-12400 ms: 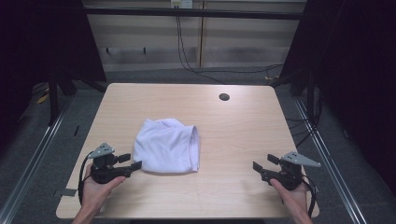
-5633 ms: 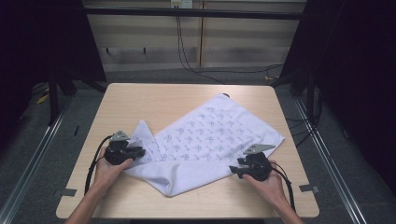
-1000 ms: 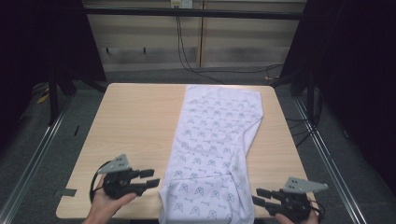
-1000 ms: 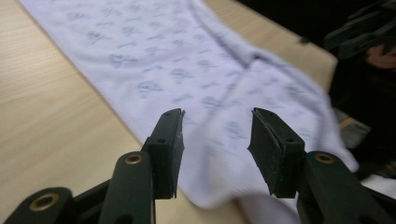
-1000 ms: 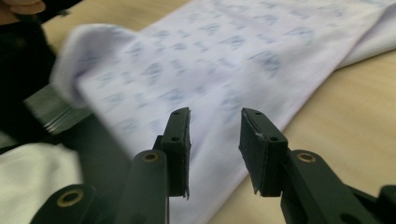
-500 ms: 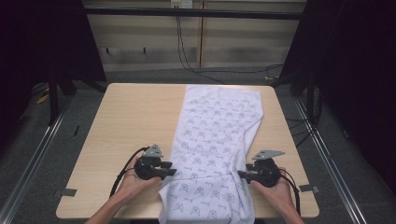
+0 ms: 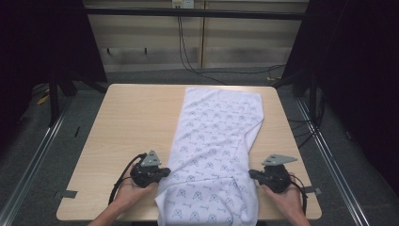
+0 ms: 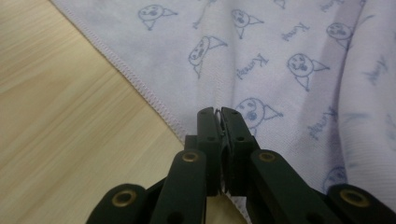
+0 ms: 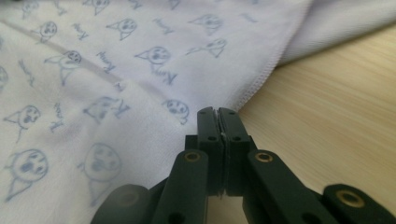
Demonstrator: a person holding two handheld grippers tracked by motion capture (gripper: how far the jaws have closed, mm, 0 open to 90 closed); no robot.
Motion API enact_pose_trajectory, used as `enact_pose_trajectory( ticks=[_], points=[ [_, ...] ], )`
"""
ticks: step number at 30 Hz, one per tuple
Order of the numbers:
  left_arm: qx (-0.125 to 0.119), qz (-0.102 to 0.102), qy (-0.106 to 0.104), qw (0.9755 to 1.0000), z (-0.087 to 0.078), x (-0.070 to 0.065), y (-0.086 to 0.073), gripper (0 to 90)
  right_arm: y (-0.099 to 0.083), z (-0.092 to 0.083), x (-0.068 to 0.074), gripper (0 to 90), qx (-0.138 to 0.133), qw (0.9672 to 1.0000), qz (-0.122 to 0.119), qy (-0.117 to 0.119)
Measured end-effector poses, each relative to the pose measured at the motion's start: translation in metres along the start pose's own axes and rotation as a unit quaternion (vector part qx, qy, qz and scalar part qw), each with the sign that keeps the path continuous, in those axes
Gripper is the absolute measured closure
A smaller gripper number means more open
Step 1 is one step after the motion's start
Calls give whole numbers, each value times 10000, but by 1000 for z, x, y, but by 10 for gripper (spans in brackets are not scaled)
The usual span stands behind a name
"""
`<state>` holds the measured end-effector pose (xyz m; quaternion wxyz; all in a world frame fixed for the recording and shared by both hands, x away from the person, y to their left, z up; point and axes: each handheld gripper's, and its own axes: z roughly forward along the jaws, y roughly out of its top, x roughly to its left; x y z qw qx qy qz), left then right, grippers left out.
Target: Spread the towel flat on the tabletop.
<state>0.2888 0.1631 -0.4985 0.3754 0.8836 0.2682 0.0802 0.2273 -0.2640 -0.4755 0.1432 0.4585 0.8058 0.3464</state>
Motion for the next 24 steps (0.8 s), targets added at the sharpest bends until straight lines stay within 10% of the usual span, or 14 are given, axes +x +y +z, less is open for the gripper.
enact_pose_trajectory(
  ticks=[9,15,22,24],
  points=[
    [112,-157,-274,9994,-30,-15,-24,746,-38,-35,-5,816,159,9994,319,-3],
    [-330,-312,-212,9987,-25,1,-2,629,-20,-32,-3,674,-200,9995,248,-21],
    [-67,-534,12,9985,25,28,28,642,21,30,-8,733,38,9996,23,294],
    [-31,-265,175,9995,28,27,28,671,22,39,-11,713,181,9995,-29,266]
  ],
)
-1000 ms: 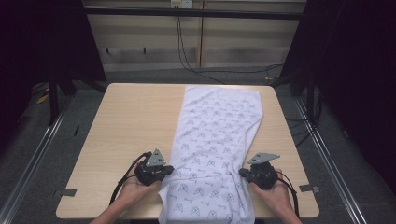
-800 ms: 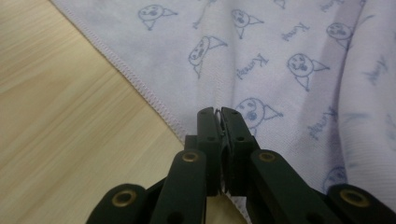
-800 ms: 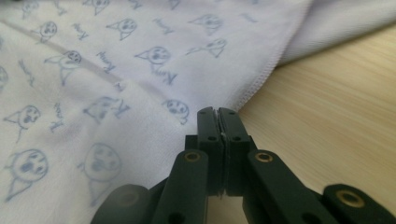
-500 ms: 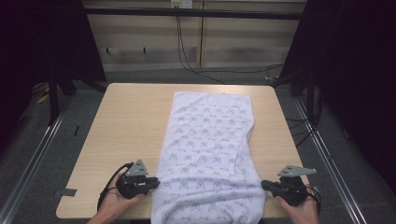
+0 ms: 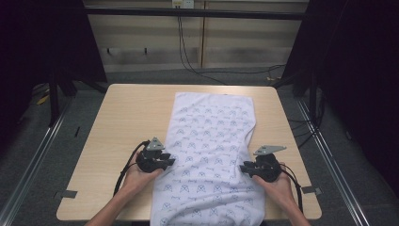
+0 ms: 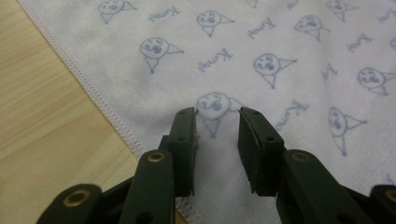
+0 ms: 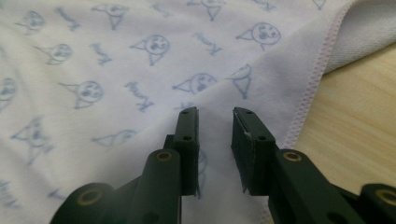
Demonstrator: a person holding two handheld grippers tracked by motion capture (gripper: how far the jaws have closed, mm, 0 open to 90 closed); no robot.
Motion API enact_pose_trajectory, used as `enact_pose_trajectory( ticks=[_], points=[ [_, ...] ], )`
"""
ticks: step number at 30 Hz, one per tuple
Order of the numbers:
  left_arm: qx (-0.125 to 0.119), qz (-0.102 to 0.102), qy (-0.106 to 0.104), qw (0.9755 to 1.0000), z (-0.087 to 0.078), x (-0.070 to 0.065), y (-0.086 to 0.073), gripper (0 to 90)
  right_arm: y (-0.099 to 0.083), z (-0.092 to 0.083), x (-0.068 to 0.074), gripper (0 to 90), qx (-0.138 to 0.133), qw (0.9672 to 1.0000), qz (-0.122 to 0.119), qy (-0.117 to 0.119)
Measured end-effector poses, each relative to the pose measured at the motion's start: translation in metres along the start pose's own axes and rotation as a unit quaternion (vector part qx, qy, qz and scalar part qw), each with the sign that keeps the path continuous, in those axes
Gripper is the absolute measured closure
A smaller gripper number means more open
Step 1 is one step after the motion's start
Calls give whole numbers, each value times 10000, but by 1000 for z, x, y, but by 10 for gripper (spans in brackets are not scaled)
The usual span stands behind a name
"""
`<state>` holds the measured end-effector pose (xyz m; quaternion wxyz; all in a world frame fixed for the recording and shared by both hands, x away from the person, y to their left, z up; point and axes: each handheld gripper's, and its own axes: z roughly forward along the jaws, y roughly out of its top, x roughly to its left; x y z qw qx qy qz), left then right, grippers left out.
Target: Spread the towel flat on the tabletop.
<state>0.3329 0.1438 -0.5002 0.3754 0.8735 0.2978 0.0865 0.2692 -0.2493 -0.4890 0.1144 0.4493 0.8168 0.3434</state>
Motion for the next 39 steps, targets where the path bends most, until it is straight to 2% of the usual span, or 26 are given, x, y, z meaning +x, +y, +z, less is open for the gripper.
enact_pose_trajectory(
  ticks=[1,2,3,5,7,9,11,12,13,15,16,17,18,19,21,22,23,25,26,29,30,32,34,36,37,39],
  points=[
    [0,0,0,10000,0,0,0,685,0,0,0,713,0,10000,0,0],
    [-29,72,99,9999,-4,2,-5,697,2,7,-4,711,118,9999,5,4],
    [-29,72,99,9999,-4,2,-5,698,3,10,-5,710,68,10000,-7,14],
    [35,-37,273,9996,-12,4,-11,703,4,12,-5,708,54,10000,56,54],
    [-65,-128,347,9993,-21,7,-21,704,7,15,-3,692,50,10000,6,-10],
    [-22,-288,359,9989,-30,9,-28,708,8,16,0,656,27,10000,-12,-54],
    [-27,-251,383,9989,-38,4,-36,705,5,13,5,656,98,9998,20,-156],
    [-14,-102,356,9993,-43,1,-41,668,-2,7,10,658,94,9997,-106,-187],
    [-27,-126,282,9995,-44,1,-42,644,-6,4,13,658,85,9995,-230,-214],
    [-8,-125,266,9996,-44,0,-41,594,-12,-2,16,650,128,9996,-150,-222],
    [-71,-411,192,9989,-44,0,-39,593,-16,-6,16,644,115,9998,-68,-163],
    [-216,-506,66,9985,-46,0,-37,580,-21,-9,16,642,67,9999,-4,-114],
    [-342,-492,49,9982,-47,-2,-33,594,-23,-12,16,645,90,9999,22,-65],
    [-366,-394,105,9985,-47,-3,-30,601,-25,-15,16,647,129,9999,35,-18],
    [-409,-351,84,9985,-44,-4,-28,585,-27,-16,17,646,134,9999,41,9],
    [-196,-254,98,9994,-32,-5,-26,586,-31,-19,21,646,122,9999,-89,-16],
    [-196,-254,98,9994,-32,-5,-26,587,-31,-19,21,646,122,9999,-89,-16],
    [-132,-114,175,9997,-25,-9,-27,584,-32,-20,21,647,123,9999,-18,-26],
    [-34,76,242,9997,-25,-12,-27,589,-33,-21,23,646,153,9999,-31,17],
    [-88,85,141,9998,-31,-19,-33,585,-35,-24,27,646,230,9997,-30,41],
    [7,173,49,9998,-38,-24,-38,580,-39,-28,33,647,278,9994,-138,147],
    [-27,141,43,9999,-40,-28,-42,580,-46,-34,40,647,296,9991,-222,208],
    [68,101,-7,9999,-49,-36,-48,578,-50,-38,42,647,314,9991,-155,249],
    [49,270,-84,9996,-53,-45,-54,560,-53,-41,45,646,357,9985,-236,339],
    [49,270,-84,9996,-53,-45,-54,560,-55,-43,47,646,401,9981,-261,378],
    [97,147,-284,9994,-61,-50,-59,560,-58,-45,50,646,402,9978,-305,433]
  ],
)
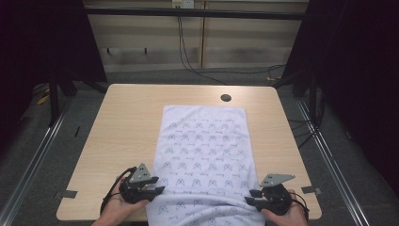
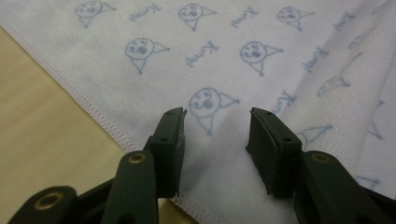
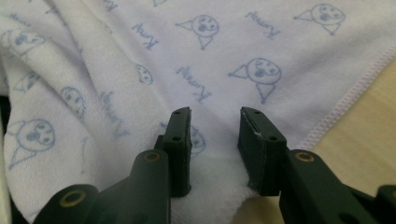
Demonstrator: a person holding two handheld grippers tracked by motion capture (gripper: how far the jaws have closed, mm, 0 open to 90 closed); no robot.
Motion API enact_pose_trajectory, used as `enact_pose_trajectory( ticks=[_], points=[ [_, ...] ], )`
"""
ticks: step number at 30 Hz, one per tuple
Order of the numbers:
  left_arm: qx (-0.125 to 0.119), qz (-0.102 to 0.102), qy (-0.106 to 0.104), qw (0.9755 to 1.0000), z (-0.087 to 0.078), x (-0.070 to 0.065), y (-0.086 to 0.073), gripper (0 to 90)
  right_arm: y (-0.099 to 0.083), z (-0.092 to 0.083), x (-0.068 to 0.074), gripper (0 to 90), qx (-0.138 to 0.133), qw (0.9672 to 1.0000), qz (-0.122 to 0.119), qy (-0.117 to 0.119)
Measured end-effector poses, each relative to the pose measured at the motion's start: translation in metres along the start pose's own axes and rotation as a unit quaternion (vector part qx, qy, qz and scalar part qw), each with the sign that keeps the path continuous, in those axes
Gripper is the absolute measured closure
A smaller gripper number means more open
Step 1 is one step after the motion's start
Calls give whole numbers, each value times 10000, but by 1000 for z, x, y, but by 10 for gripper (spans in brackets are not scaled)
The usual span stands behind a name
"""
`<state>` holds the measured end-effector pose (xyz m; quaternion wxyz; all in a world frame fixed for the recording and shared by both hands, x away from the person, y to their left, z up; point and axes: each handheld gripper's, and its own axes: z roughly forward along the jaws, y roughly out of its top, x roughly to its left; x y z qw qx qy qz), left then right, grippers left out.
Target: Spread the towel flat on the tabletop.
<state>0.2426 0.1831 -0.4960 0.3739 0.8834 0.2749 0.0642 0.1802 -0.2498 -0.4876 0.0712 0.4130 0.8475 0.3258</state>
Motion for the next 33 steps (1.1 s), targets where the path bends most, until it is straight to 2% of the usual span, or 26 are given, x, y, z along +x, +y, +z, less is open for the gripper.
enact_pose_trajectory(
  ticks=[1,3,4,6,7,8,10,12,13,14,16,17,19,20,21,22,23,24,26,27,28,29,30,31,32,33],
  points=[
    [46,56,-168,9998,-4,-3,-3,555,-1,-3,5,646,160,9998,-74,107],
    [76,-84,-191,9998,-3,2,0,574,0,-2,4,638,127,9997,-115,151],
    [-6,-198,-225,9995,-2,6,3,569,2,-3,3,619,21,9999,-49,103],
    [-219,-265,-40,9994,-2,16,13,552,9,-5,-5,600,-343,9993,105,81],
    [-219,-265,-40,9994,-2,16,13,547,9,-5,-5,600,-343,9993,105,81],
    [-369,-339,111,9987,1,27,25,542,27,-6,-22,608,-711,9972,220,-61],
    [-397,-328,208,9985,4,33,32,540,33,-4,-27,604,-769,9967,247,-114],
    [-510,-275,486,9971,12,46,44,545,50,6,-41,598,-779,9964,291,-159],
    [-545,-555,491,9958,22,60,51,550,65,21,-53,586,-649,9970,178,-376],
    [-527,-459,551,9960,26,66,54,550,72,28,-59,584,-595,9972,213,-401],
    [-452,-542,488,9963,31,71,56,545,81,41,-68,578,-615,9970,253,-399],
    [-394,-620,419,9964,36,75,57,545,81,41,-68,578,-615,9970,253,-399],
    [-373,-664,423,9962,45,80,57,534,89,55,-79,571,-562,9969,334,-445],
    [-250,-574,469,9969,52,80,55,534,89,59,-81,567,-523,9968,360,-484],
    [-250,-574,469,9969,52,80,55,535,89,59,-81,567,-523,9968,360,-484],
    [-212,-481,516,9973,52,77,54,533,86,65,-85,574,-415,9966,397,-588],
    [-195,-383,537,9976,51,75,53,533,83,64,-84,571,-474,9963,402,-600],
    [-245,-296,556,9977,50,72,50,533,80,62,-83,571,-504,9961,379,-618],
    [-285,-284,539,9977,49,70,48,530,77,60,-81,567,-504,9957,423,-655],
    [-268,-256,514,9980,47,66,46,530,75,58,-79,566,-472,9955,476,-669],
    [-191,-245,393,9987,43,59,43,528,68,52,-72,566,-394,9964,381,-650],
    [-144,-208,404,9989,40,54,41,528,65,50,-69,566,-379,9966,360,-640],
    [-83,-191,308,9993,37,47,39,528,61,47,-65,566,-369,9971,294,-599],
    [-83,-191,308,9993,37,47,39,528,56,43,-60,566,-328,9976,292,-540],
    [-9,-225,162,9996,31,35,34,528,52,40,-56,566,-307,9979,289,-495],
    [-9,-225,162,9996,31,35,34,528,52,40,-56,566,-307,9979,289,-495]
  ],
)
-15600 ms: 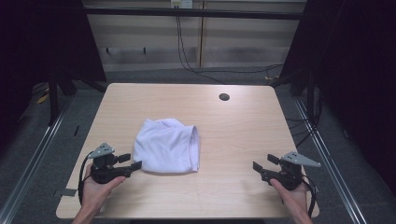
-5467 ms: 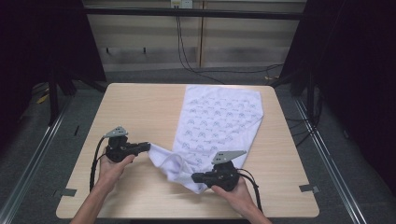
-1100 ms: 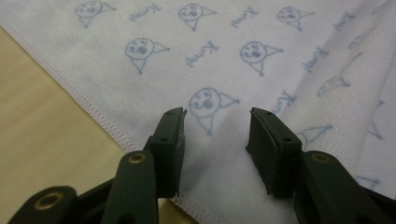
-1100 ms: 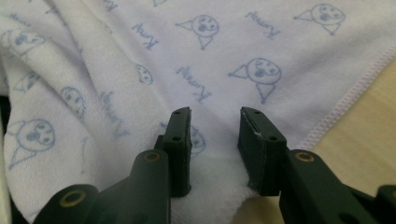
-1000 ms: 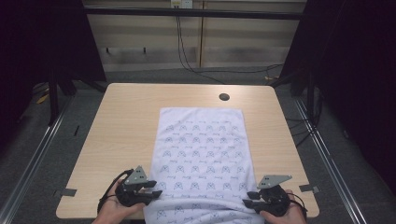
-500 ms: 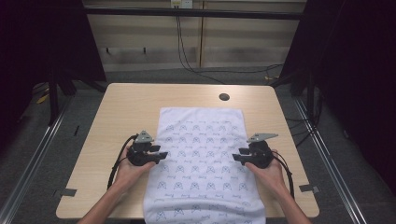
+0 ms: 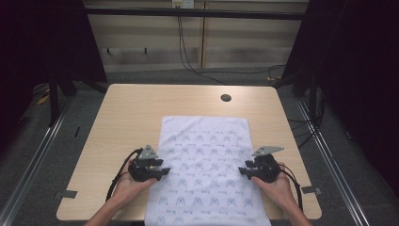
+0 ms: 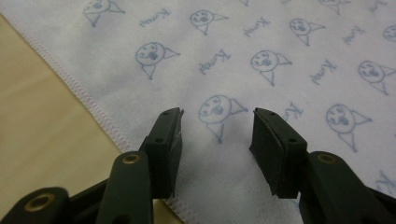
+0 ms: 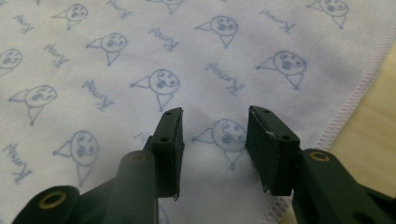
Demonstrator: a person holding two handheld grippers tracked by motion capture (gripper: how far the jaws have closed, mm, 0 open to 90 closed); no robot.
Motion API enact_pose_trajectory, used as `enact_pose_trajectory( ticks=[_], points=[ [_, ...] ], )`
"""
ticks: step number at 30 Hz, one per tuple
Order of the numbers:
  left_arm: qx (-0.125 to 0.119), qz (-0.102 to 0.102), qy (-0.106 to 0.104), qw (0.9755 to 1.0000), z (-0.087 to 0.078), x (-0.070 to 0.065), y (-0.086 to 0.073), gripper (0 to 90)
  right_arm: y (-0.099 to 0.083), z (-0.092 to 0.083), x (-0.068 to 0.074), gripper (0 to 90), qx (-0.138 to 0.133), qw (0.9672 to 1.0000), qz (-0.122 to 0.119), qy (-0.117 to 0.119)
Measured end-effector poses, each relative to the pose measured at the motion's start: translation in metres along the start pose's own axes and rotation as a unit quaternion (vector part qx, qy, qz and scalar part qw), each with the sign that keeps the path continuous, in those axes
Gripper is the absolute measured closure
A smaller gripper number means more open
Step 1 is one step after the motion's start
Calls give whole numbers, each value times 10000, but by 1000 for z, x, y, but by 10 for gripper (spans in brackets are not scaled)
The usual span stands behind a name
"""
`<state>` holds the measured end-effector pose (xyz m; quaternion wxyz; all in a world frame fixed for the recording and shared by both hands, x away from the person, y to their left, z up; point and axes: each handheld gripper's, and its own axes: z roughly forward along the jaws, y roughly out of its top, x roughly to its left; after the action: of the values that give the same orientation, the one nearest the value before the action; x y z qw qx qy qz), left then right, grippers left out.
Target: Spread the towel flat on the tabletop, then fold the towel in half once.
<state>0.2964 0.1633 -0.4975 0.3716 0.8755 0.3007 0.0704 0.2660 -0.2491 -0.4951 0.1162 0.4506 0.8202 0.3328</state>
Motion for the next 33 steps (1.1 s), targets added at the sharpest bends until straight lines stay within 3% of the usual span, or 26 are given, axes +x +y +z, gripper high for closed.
enact_pose_trajectory(
  ticks=[2,5,8,11,15,18,20,24,26,29,31,32,33],
  points=[
    [66,80,-130,9999,-11,-17,-11,528,-10,-11,11,551,141,9998,-99,141],
    [67,159,-200,9997,-18,-26,-19,527,-18,-17,17,551,110,9997,-59,228],
    [84,43,-375,9993,-25,-32,-26,528,-28,-26,28,554,207,9990,-83,383],
    [100,-39,-444,9990,-26,-31,-26,531,-33,-32,35,554,308,9985,-43,458],
    [-139,-108,-356,9992,-25,-18,-15,521,-34,-34,37,545,303,9985,2,460],
    [-248,-227,-298,9990,-23,-9,-8,519,-31,-35,34,538,101,9991,72,393],
    [-342,-293,-257,9987,-22,-2,-3,511,-24,-38,25,537,-194,9993,92,308],
    [-442,-256,-165,9986,-19,7,7,492,-16,-34,14,525,-278,9993,141,183],
    [-561,-385,-134,9976,-14,14,11,493,-6,-25,2,517,-291,9995,118,83],
    [-386,-377,-92,9985,-4,26,20,497,4,-18,-8,523,-263,9996,124,-42],
    [-335,-511,-117,9981,1,37,25,539,14,-14,-18,543,-289,9995,99,-100],
    [-315,-520,-81,9981,3,40,27,548,25,-10,-32,543,-377,9989,210,-165],
    [-368,-599,-69,9975,5,44,29,548,25,-10,-32,543,-377,9989,210,-165]
  ],
)
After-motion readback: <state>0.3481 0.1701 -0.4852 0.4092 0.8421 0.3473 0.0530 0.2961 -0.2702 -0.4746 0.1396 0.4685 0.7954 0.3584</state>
